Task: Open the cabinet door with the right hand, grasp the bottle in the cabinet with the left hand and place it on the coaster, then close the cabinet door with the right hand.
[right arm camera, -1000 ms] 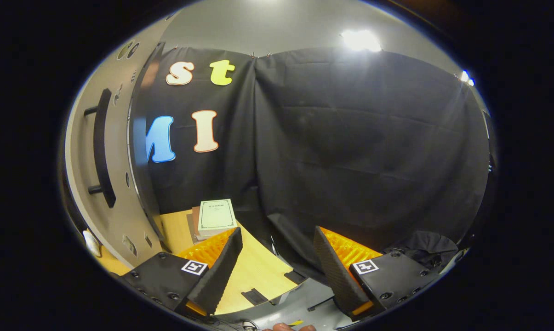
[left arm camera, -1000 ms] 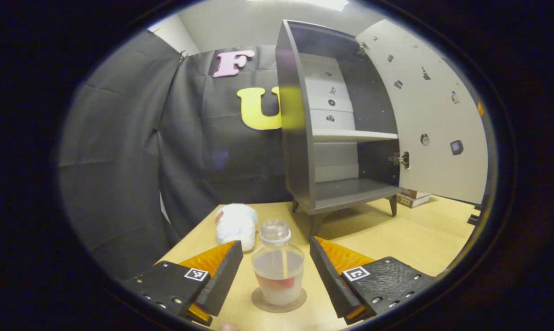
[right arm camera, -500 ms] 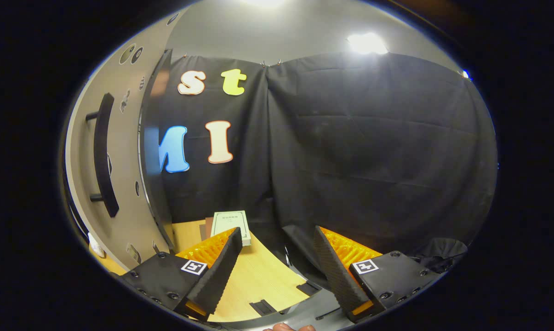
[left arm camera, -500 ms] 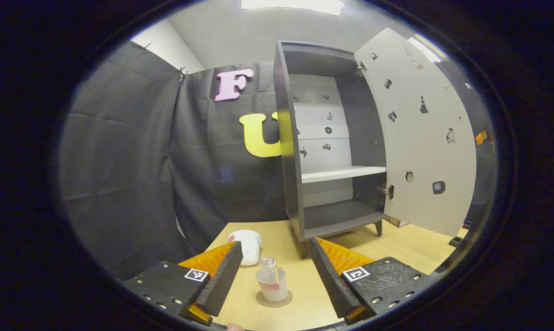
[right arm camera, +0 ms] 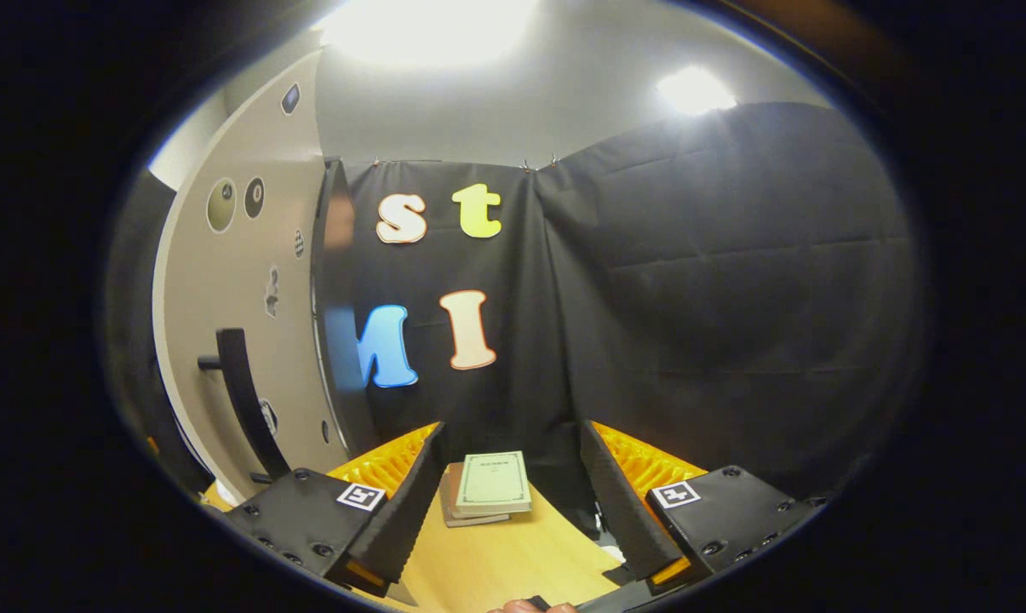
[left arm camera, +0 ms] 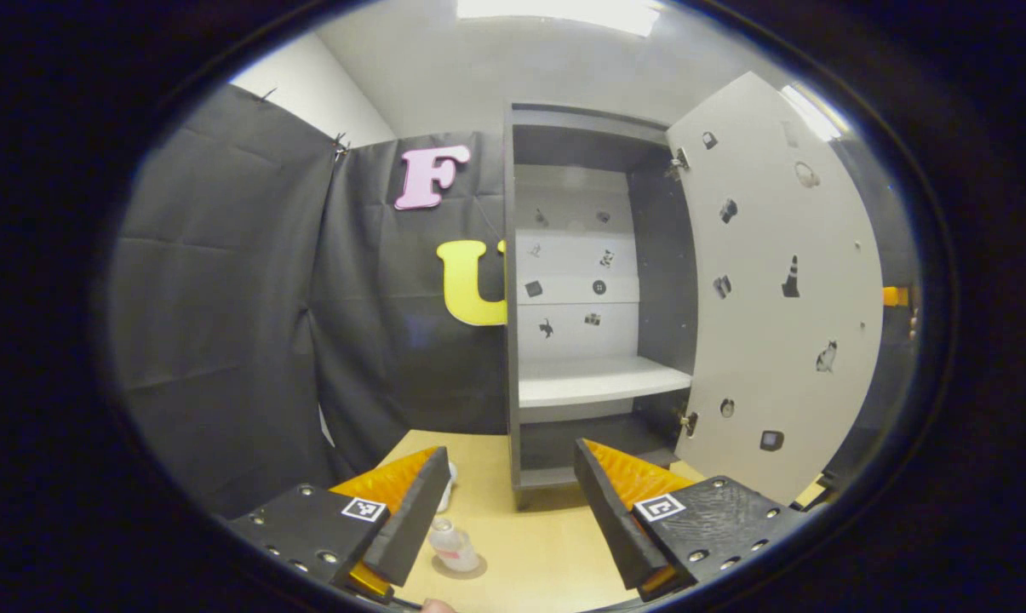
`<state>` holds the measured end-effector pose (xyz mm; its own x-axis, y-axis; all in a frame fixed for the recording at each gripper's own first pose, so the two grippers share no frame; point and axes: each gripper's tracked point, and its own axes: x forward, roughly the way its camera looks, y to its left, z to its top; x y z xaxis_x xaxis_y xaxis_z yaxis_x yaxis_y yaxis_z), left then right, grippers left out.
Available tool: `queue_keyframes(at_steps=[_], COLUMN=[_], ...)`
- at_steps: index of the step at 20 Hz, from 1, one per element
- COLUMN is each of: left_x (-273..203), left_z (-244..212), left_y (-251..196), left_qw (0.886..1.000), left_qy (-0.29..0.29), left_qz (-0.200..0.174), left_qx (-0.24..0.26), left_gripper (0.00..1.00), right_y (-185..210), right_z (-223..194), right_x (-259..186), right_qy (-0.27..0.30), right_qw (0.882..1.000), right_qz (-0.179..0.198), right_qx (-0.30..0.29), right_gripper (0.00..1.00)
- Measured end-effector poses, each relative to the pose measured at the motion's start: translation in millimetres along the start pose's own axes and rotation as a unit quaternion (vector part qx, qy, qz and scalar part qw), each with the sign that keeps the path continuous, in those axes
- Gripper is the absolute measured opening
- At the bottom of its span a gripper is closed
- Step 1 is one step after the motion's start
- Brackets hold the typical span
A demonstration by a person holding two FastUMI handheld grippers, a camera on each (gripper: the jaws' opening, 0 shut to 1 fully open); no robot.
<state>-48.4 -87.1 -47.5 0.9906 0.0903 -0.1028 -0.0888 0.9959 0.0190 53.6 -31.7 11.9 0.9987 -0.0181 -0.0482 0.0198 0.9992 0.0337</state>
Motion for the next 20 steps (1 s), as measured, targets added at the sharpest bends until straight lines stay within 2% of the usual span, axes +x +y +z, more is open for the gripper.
queue_keyframes(at_steps=[2,3,4,5,7,8,9,10,12,13,14,15,16,20], left_x=[3,4,5,7,7,6,6,7,5,4,3,3,4,10], left_z=[10,12,15,22,31,37,42,46,60,66,72,77,79,84], left_y=[-6,-7,-9,-9,-4,0,6,14,28,33,38,44,50,58], left_qw=[1.000,1.000,0.999,0.999,0.997,0.996,0.995,0.994,0.993,0.993,0.993,0.993,0.993,0.995], left_qy=[0.009,0.021,0.027,0.027,0.025,0.022,0.019,0.015,0.006,0.002,-0.003,-0.007,-0.010,-0.024], left_qz=[0.004,0.009,0.012,0.017,0.029,0.038,0.050,0.063,0.087,0.095,0.100,0.104,0.106,0.077], left_qx=[-0.009,-0.017,-0.028,-0.042,-0.069,-0.078,-0.083,-0.084,-0.074,-0.067,-0.059,-0.052,-0.048,-0.061], left_gripper=[0.89,0.90,0.89,0.89,0.89,0.89,0.89,0.89,0.90,0.90,0.89,0.89,0.90,0.89], right_y=[10,13,20,27,43,49,52,58,68,72,76,78,77,91], right_z=[7,10,13,14,17,20,23,22,20,19,20,22,25,28], right_x=[5,6,7,8,9,10,11,12,15,15,15,15,16,14], right_qy=[0.002,0.002,0.003,0.007,0.015,0.012,0.010,0.011,0.019,0.023,0.026,0.026,0.022,0.025], right_qw=[1.000,0.999,0.998,0.998,0.995,0.993,0.992,0.990,0.987,0.985,0.984,0.983,0.984,0.984], right_qz=[0.028,0.040,0.054,0.068,0.102,0.117,0.127,0.140,0.162,0.170,0.177,0.180,0.176,0.178], right_qx=[0.000,-0.005,-0.009,-0.007,-0.001,-0.001,-0.003,-0.006,-0.006,-0.005,-0.003,-0.001,-0.001,-0.004], right_gripper=[0.98,0.92,0.92,0.98,0.98,0.93,0.93,0.98,0.98,0.98,0.93,0.98,0.98,0.98])
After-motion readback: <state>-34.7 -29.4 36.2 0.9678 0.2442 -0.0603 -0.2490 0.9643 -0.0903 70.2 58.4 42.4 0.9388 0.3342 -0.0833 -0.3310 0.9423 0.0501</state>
